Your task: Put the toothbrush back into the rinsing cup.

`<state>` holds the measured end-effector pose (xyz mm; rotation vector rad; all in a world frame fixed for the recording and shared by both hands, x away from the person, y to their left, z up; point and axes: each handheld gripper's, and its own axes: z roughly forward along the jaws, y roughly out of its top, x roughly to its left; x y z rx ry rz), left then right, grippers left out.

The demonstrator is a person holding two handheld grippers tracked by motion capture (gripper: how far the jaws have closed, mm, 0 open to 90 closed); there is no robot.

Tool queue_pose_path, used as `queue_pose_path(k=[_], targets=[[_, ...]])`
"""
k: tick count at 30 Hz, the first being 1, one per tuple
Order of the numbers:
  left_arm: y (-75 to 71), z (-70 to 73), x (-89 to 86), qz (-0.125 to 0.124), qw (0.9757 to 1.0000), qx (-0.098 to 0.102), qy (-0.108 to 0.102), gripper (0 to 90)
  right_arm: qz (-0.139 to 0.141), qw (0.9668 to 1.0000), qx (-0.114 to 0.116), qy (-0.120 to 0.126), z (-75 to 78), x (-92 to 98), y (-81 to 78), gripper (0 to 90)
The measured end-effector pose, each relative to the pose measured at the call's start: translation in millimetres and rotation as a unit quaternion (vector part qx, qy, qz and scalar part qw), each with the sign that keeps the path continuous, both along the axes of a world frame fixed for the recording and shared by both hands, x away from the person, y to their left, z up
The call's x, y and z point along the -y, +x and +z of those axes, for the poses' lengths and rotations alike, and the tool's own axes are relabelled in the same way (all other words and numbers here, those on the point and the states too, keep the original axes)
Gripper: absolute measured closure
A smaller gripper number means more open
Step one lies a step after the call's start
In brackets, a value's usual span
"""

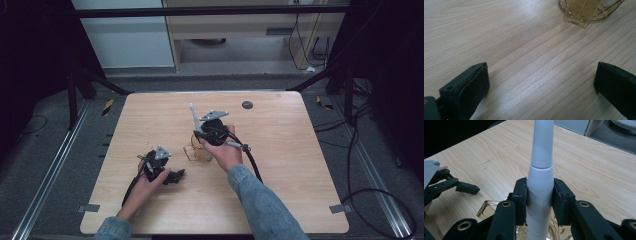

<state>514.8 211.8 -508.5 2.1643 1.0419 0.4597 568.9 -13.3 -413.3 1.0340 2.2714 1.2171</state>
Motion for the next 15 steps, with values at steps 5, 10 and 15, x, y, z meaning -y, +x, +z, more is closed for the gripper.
queue_pose_path(k=[5,10,15], targets=[[0.0,-0.1,0.0,0.0,1.0,0.0,-0.001,0.0,0.002,1.0,0.0,-0.005,0.1,-2.5,2.3,66.6],[0.0,0.0,0.0,0.0,1.0,0.0,0.0,0.0,0.003,1.0,0.0,-0.008,0.1,-5.4,3.5,66.6],[0.0,-0.1,0.0,0.0,1.0,0.0,-0.001,0.0,0.004,0.9999,-0.001,-0.011,0.1,-7.2,3.9,66.5]])
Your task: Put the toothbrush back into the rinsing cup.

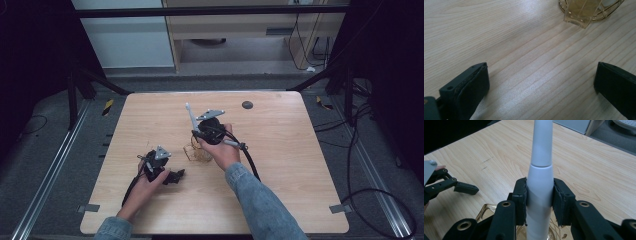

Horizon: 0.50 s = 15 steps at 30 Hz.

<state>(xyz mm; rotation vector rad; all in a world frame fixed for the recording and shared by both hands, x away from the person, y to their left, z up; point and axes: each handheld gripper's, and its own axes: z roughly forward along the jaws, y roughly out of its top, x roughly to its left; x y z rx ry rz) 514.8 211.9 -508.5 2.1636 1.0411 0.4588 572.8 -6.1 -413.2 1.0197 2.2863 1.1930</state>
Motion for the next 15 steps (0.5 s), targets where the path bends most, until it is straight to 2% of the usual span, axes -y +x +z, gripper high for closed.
queue_pose_path(k=[15], targets=[[0.0,0.0,0.0,0.0,1.0,0.0,0.0,0.0,0.0,1.0,-0.002,-0.002,-0.9,-3.1,2.3,66.4]])
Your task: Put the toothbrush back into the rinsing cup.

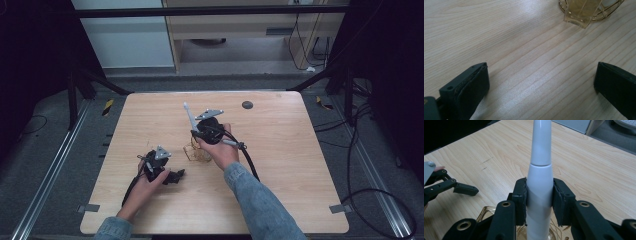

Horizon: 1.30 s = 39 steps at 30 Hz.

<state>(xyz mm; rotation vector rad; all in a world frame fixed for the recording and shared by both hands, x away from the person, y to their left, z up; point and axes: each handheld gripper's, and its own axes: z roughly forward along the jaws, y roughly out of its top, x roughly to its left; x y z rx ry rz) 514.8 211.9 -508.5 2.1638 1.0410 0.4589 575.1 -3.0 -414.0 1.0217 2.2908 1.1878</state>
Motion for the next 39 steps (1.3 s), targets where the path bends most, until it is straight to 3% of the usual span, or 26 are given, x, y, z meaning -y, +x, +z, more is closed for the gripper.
queue_pose_path(k=[39], targets=[[0.0,0.0,0.0,0.0,1.0,0.0,0.0,0.0,0.01,0.9999,-0.01,-0.004,4.4,-0.1,-1.3,63.0]])
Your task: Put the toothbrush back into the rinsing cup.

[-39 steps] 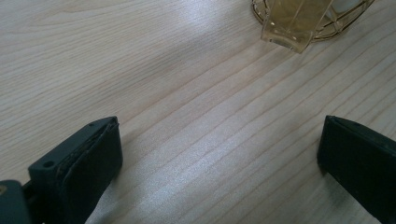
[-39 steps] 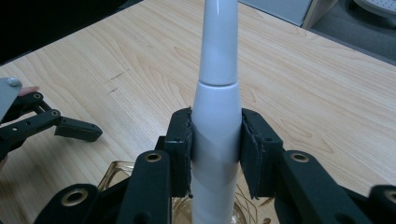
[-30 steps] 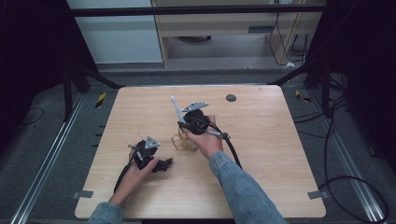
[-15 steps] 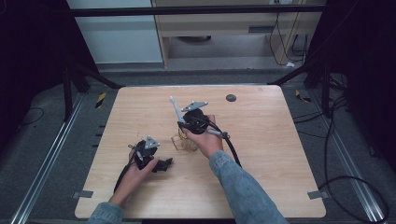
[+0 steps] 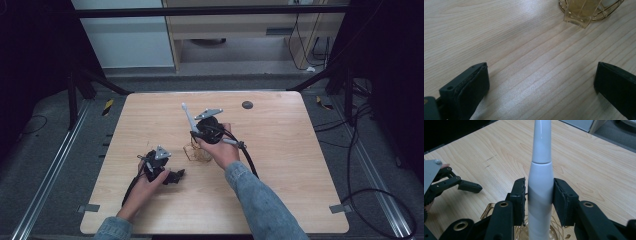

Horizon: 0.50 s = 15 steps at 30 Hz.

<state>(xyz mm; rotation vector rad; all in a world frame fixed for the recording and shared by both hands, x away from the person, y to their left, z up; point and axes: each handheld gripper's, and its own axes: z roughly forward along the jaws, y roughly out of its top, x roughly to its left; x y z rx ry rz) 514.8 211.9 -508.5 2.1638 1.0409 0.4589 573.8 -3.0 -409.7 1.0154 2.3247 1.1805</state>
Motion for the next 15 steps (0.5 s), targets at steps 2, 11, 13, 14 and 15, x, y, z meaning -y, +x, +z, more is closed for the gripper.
queue_pose_path(k=[2,11,13,14,15], targets=[[0.0,0.0,0.0,0.0,1.0,0.0,0.0,0.0,0.001,1.0,0.002,0.0,0.4,0.6,0.3,63.3],[0.0,0.0,0.0,0.0,1.0,0.0,0.0,0.0,0.0,1.0,0.003,-0.004,1.4,1.3,0.0,60.9],[0.0,0.0,0.0,0.0,1.0,0.0,0.0,0.0,0.0,1.0,0.003,-0.004,1.5,1.2,0.0,60.3],[0.0,0.0,0.0,0.0,1.0,0.0,0.0,0.0,0.0,1.0,0.002,-0.003,2.0,1.2,-0.3,58.8],[0.0,0.0,0.0,0.0,1.0,0.0,0.0,0.0,0.0,1.0,0.003,-0.002,2.2,1.2,-0.1,58.3]])
